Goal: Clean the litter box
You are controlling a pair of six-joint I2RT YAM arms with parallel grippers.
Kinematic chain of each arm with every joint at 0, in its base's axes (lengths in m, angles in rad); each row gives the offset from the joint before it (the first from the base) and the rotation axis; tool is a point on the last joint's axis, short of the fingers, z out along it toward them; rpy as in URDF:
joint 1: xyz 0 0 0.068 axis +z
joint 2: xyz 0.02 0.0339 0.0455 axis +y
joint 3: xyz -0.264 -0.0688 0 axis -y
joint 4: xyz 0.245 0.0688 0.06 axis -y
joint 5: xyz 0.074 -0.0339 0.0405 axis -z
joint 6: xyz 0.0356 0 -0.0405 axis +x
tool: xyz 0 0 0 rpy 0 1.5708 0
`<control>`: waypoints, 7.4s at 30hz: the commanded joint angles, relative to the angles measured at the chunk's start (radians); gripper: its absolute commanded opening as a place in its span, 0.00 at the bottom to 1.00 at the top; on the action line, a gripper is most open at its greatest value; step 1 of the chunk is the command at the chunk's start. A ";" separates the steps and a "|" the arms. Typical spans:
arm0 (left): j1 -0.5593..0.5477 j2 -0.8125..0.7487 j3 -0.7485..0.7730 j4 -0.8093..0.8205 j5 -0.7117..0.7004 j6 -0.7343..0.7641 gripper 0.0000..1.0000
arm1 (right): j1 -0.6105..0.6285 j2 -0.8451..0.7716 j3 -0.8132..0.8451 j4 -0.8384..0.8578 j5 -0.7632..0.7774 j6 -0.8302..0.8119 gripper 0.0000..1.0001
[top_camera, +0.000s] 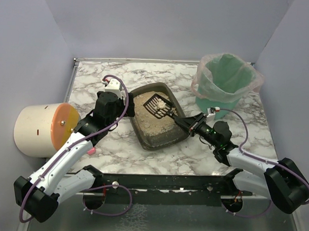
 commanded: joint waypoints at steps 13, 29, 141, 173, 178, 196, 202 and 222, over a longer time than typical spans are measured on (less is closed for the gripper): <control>-0.002 -0.025 -0.013 0.016 0.016 0.011 0.99 | 0.005 -0.104 0.062 -0.089 0.043 -0.033 0.01; -0.002 -0.038 -0.016 0.012 0.016 0.007 0.99 | 0.005 -0.320 0.373 -0.585 0.391 -0.191 0.01; -0.025 -0.066 -0.017 -0.002 -0.004 0.004 0.99 | 0.006 0.125 0.985 -1.483 0.127 -0.884 0.00; -0.025 -0.044 -0.016 0.003 0.002 0.004 0.99 | 0.005 0.419 0.975 -1.531 -0.006 -0.570 0.01; -0.025 -0.044 -0.016 0.005 0.002 0.003 0.99 | 0.007 0.417 0.879 -1.382 -0.006 -0.442 0.01; -0.025 -0.042 -0.017 0.006 0.011 0.004 0.99 | 0.087 0.385 0.568 -0.867 0.157 -0.079 0.01; -0.024 -0.040 -0.017 0.006 0.019 0.001 0.99 | 0.112 0.388 0.506 -0.756 0.270 0.008 0.01; -0.025 -0.045 -0.019 0.007 0.027 0.002 0.99 | 0.139 0.627 0.494 -0.325 0.162 0.004 0.01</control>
